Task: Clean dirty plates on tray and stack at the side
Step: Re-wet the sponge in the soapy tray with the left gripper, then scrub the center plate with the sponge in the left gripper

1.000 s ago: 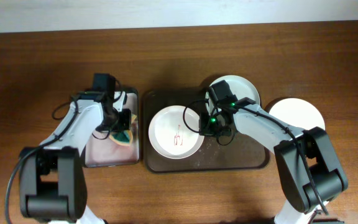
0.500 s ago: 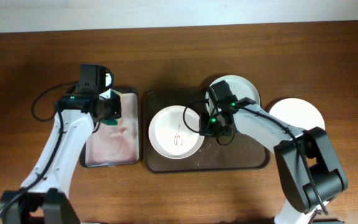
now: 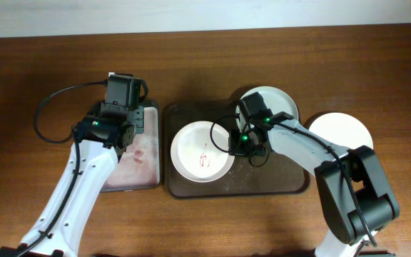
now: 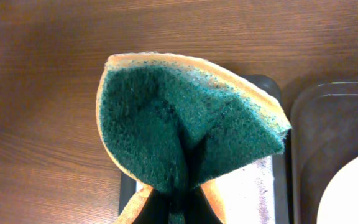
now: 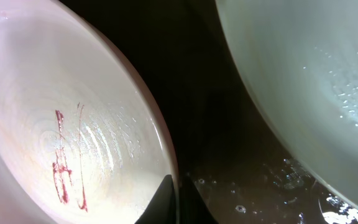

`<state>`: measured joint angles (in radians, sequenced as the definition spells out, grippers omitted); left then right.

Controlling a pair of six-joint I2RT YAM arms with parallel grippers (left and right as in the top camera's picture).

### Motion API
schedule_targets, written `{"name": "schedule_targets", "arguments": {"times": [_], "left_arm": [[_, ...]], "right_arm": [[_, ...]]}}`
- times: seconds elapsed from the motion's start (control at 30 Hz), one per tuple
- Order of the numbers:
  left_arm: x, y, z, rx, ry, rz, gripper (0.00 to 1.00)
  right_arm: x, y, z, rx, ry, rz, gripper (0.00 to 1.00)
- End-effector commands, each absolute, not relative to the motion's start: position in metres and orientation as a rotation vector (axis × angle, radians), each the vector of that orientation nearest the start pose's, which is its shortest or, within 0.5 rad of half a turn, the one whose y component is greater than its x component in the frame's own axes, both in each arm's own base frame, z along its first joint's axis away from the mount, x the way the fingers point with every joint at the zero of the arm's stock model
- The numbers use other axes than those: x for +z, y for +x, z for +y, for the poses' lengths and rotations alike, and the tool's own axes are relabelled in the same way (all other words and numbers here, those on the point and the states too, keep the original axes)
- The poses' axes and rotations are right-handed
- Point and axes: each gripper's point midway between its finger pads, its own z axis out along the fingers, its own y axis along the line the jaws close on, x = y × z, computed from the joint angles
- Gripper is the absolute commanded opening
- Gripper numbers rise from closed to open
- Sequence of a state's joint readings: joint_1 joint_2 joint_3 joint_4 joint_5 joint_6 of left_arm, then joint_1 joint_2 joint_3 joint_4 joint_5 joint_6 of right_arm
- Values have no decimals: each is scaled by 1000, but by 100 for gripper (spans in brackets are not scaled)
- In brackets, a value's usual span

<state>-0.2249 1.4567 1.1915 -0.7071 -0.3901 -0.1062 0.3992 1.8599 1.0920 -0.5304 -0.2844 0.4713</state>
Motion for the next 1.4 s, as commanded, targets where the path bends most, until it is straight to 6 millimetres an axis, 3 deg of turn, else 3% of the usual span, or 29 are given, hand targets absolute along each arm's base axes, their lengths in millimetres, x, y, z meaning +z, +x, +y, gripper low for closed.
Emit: {"name": "schedule_targets", "arguments": {"times": [0.0, 0.23, 0.3, 0.5, 0.73, 0.9, 1.1, 1.27, 1.37], "left_arm": [[196, 382, -14, 385, -49, 2415, 0], [195, 382, -14, 382, -47, 2417, 0], [190, 381, -22, 322, -23, 2442, 0], [152, 375, -52, 130, 68, 2581, 0], [100, 364, -52, 146, 92, 2728, 0], [77, 358, -74, -26, 131, 2812, 0], [80, 357, -94, -286, 138, 2817, 0], [93, 355, -137, -612, 216, 2759, 0], [95, 353, -158, -678, 242, 2744, 0]], "right_arm": [[8, 326, 188, 515, 53, 2970, 4], [8, 326, 188, 515, 53, 2969, 4], [8, 326, 188, 515, 53, 2970, 4], [8, 326, 188, 515, 53, 2970, 4], [8, 326, 188, 515, 53, 2970, 4], [8, 326, 188, 515, 54, 2971, 4], [7, 324, 187, 512, 56, 2977, 4], [7, 324, 187, 512, 56, 2977, 4], [7, 324, 187, 512, 56, 2977, 4]]}}
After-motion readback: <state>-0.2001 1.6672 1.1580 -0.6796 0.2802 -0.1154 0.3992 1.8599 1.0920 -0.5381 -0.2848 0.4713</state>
